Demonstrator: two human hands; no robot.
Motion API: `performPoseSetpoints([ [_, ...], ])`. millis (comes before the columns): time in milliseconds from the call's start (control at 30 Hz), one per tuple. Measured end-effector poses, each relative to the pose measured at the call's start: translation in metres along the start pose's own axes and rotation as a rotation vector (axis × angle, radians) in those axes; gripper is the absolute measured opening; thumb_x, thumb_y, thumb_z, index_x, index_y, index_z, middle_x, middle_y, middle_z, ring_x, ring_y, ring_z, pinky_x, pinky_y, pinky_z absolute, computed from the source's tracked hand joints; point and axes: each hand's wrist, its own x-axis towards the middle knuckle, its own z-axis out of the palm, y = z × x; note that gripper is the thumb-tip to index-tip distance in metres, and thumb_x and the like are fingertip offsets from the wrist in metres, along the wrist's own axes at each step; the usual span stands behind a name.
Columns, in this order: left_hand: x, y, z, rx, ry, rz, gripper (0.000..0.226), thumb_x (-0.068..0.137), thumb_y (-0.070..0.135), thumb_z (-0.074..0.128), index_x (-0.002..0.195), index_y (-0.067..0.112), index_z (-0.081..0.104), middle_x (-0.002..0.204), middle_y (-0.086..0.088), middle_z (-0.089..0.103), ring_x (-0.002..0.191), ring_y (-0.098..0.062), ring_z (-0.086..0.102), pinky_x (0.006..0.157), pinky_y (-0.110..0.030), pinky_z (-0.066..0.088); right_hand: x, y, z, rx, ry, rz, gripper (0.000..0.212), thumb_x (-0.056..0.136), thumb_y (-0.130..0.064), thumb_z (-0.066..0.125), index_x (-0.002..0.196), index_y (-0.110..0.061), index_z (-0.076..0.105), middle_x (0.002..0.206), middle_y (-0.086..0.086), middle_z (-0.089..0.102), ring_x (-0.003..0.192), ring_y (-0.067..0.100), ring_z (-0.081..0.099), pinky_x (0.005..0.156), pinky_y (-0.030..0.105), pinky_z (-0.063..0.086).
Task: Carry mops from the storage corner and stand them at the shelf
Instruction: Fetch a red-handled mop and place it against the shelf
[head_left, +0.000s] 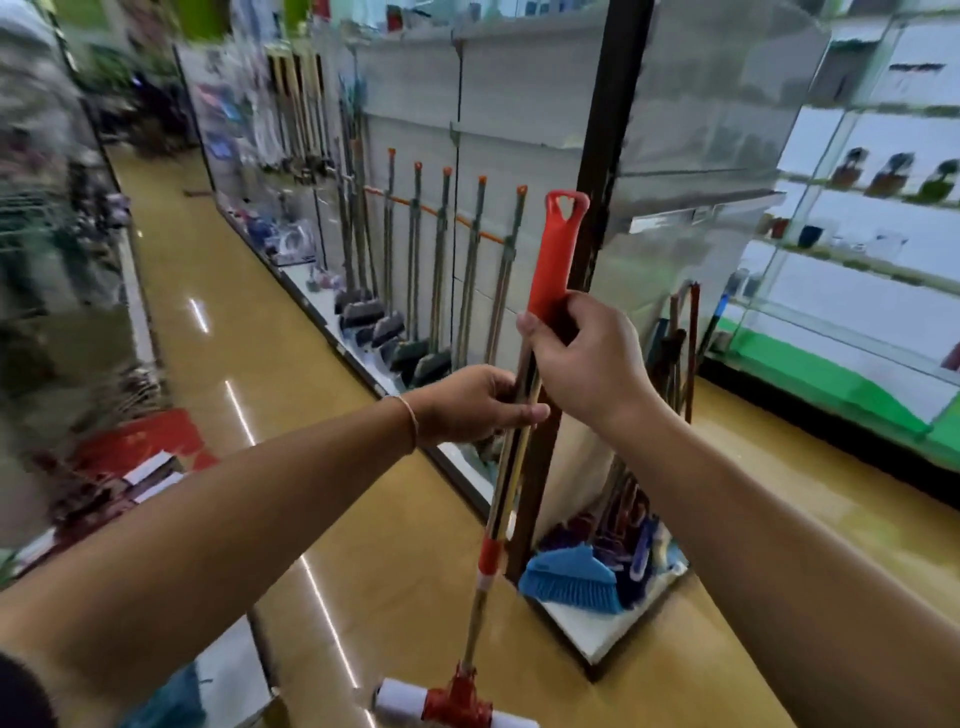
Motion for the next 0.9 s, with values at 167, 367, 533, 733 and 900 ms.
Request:
performPoseSetpoints([
  [167, 0.033, -0.038, -0.048, -0.042, 0.048, 0.009, 0.049, 0.078, 0.048, 0.068, 0.104, 0.007, 0.069, 0.108, -0.022, 0.067, 0.108, -0.037, 0.062, 0.099, -0.056, 0.048, 0.057, 0.014, 0.050, 0.041, -0.056, -0.045, 0.018, 0.095, -0.035, 0.064, 0.099, -0.017, 0.065, 0.068, -0.008, 0.058, 0.054, -0.001, 0.053, 0.051, 0.010, 0.037],
  [367, 0.085, -0.088, -0.117, -0.072, 0.044, -0.002, 0.060, 0.070, 0.061, 0.068, 0.103, 0.011, 0.070, 0.108, -0.023, 0.065, 0.109, -0.041, 0.060, 0.097, -0.059, 0.048, 0.133, 0.034, 0.117, 0.046, -0.089, -0.049, 0.019, 0.094, -0.034, 0.064, 0.097, -0.015, 0.065, 0.071, -0.001, 0.061, 0.059, 0.011, 0.058, 0.057, 0.030, 0.050],
  [533, 0.127, -0.118, -0.186, -0.077, 0.059, -0.040, 0.064, 0.068, 0.063, 0.069, 0.104, 0.010, 0.068, 0.111, -0.023, 0.065, 0.110, -0.040, 0.061, 0.097, -0.059, 0.049, 0.206, 0.038, 0.175, 0.063, -0.118, -0.036, 0.015, 0.096, -0.031, 0.062, 0.096, -0.016, 0.061, 0.071, -0.001, 0.057, 0.061, 0.013, 0.056, 0.056, 0.023, 0.041],
  [733, 0.157, -0.147, -0.255, -0.072, 0.111, -0.049, 0.056, 0.075, 0.059, 0.065, 0.106, 0.013, 0.068, 0.108, -0.015, 0.068, 0.105, -0.032, 0.065, 0.095, -0.055, 0.052, 0.272, 0.038, 0.234, 0.069, -0.094, -0.102, 0.016, 0.094, -0.032, 0.065, 0.098, -0.017, 0.062, 0.073, -0.004, 0.059, 0.064, 0.012, 0.060, 0.059, 0.025, 0.049],
  [900, 0.181, -0.175, -0.299, -0.072, 0.190, -0.075, 0.057, 0.075, 0.056, 0.065, 0.104, 0.007, 0.067, 0.107, -0.022, 0.065, 0.103, -0.039, 0.062, 0.092, -0.059, 0.050, 0.317, 0.044, 0.276, 0.035, -0.109, -0.160, 0.015, 0.094, -0.034, 0.065, 0.101, -0.023, 0.058, 0.075, -0.012, 0.056, 0.066, 0.000, 0.057, 0.056, 0.009, 0.039],
])
